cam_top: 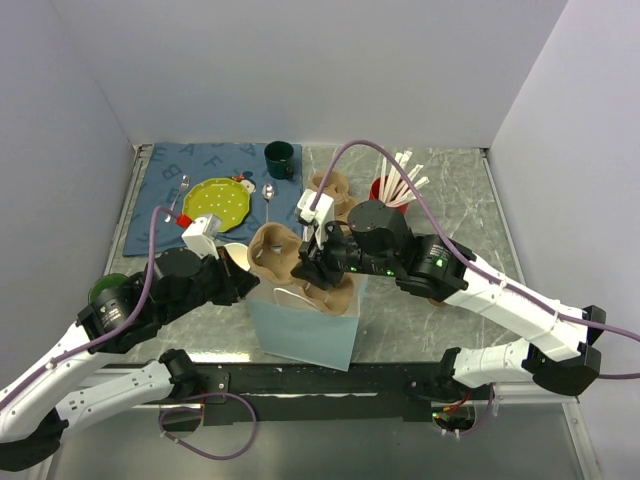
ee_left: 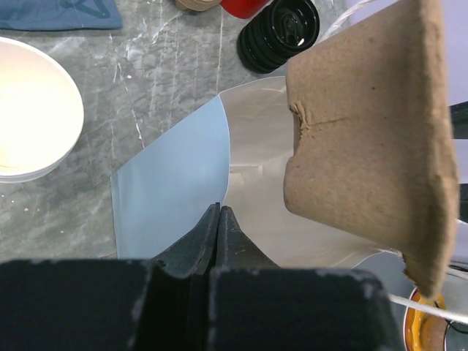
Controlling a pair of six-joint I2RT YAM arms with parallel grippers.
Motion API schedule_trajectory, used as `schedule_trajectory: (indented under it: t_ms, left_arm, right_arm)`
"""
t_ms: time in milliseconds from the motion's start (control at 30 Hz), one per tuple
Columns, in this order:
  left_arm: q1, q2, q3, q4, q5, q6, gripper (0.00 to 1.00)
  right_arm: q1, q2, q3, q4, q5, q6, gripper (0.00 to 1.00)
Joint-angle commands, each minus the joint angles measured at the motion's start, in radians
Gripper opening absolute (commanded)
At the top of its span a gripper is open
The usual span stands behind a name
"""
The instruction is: Pack the takeout coffee
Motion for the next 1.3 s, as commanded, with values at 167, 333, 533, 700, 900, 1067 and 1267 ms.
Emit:
schedule_trajectory:
  t_ms: [167,333,533,700,900,1067,1267]
  left_arm:
    - [0.0,0.016,0.012,0.04,-0.003,0.019,0.01]
    - [0.0,0.028,0.024,0.06,0.015,0.007,0.01]
    - [0.0,0.031,0.026,0.06,0.025,-0.011,0.01]
    - [0.0,0.026,0.026,0.072,0.037,-0.004,0.01]
    - [0.0,0.028,0.026,0.074,0.041,-0.001,0.01]
    - [0.002,0.036,0.024,0.077,0.054,0.008,0.01]
    - [0.0,0.033,0.023,0.088,0.067,0.01,0.01]
  right_arm:
    - [0.041,-0.05,-0.076,-0.081,0.107,-0.055,0.26]
    - [0.061,-0.028,-0.064,-0.13,0.121,-0.064,0.26]
    - [0.081,0.058,-0.013,-0.239,0.176,-0.056,0.26]
    - [0.093,0.103,0.002,-0.262,0.205,-0.047,0.26]
    - [0.093,0.15,0.008,-0.282,0.244,-0.027,0.26]
    - [0.093,0.17,0.008,-0.296,0.244,-0.022,0.26]
    - [0.093,0.223,0.017,-0.327,0.238,-0.029,0.26]
